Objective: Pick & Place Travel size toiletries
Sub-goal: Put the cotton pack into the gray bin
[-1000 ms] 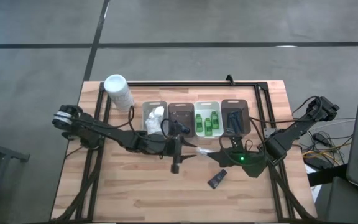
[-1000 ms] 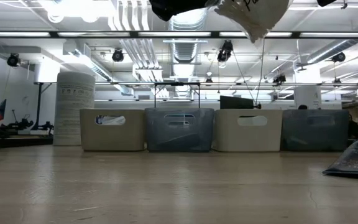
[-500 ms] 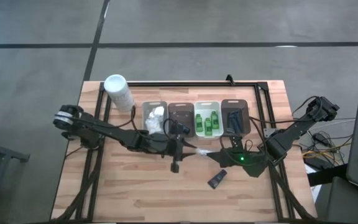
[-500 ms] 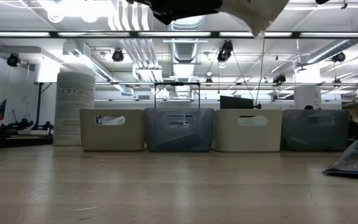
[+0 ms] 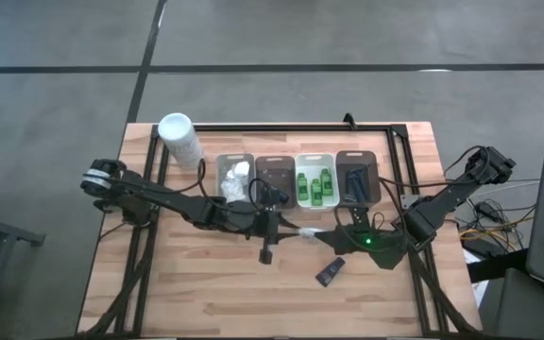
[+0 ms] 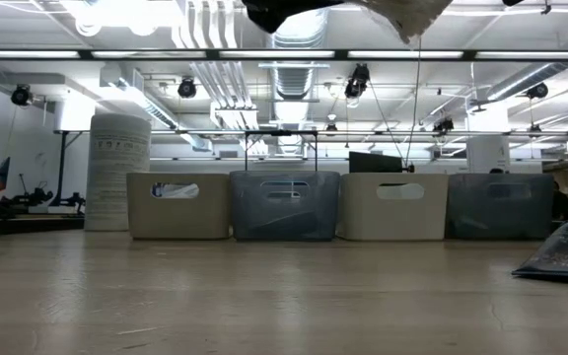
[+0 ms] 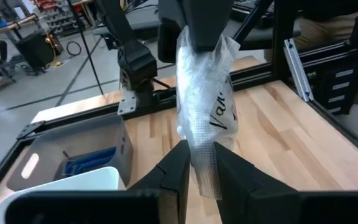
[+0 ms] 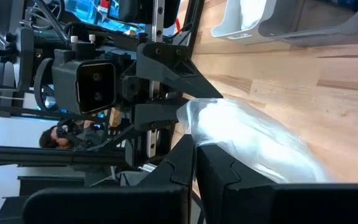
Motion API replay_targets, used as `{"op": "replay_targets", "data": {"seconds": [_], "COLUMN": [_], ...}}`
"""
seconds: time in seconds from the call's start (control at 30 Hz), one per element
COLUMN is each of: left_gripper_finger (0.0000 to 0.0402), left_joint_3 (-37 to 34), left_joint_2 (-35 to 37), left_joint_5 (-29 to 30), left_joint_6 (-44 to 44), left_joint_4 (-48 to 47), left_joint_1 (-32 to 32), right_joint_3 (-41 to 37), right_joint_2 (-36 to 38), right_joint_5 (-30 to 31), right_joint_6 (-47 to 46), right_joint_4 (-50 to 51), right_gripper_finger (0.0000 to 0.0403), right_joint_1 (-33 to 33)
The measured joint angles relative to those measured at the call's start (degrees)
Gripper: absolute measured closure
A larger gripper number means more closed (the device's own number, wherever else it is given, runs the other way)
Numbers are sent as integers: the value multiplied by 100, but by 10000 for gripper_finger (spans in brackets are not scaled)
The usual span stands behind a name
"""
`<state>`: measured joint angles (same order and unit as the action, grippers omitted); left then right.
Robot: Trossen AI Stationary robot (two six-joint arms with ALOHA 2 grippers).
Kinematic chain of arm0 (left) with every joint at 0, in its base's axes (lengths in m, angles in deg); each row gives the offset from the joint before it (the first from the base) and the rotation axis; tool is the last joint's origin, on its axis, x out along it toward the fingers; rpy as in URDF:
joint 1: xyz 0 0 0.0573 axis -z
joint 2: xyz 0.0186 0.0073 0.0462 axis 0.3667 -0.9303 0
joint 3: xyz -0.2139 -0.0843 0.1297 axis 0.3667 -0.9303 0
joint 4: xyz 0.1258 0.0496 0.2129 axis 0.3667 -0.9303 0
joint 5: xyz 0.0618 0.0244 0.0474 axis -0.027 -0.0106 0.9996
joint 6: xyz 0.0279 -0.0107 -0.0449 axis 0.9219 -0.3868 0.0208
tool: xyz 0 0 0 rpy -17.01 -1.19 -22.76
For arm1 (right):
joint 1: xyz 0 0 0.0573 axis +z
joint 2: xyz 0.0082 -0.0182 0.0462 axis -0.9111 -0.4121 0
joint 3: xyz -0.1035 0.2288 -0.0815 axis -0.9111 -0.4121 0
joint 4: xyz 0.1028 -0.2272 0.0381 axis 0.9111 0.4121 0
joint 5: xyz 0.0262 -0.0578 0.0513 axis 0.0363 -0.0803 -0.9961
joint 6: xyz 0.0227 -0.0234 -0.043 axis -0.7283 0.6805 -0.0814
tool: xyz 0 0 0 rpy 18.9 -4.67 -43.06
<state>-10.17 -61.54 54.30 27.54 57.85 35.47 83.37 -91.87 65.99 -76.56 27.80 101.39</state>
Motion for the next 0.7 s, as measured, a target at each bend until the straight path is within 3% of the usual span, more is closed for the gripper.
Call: {"op": "replay_targets", "data": {"seconds": [0.2,0.47,0.7], "left_gripper_finger": [348,395,398], "left_joint_3": [0,14,183], "left_joint_2": [0,0,24], "left_joint_5": [-9,-8,455], "left_joint_6": [-293,-537,-557], "left_joint_4": [-99,-357,-1566], "left_joint_1": [0,2,9], "right_joint_3": [-3,-11,-11], "right_joint_2": [0,-9,-9], "right_joint_5": [0,-12,-44], "right_joint_6": [0,9,16], "right_joint_4": [3,71,149], "right_gripper_finger": [394,392,342], "right_joint_1": [0,0,0]}}
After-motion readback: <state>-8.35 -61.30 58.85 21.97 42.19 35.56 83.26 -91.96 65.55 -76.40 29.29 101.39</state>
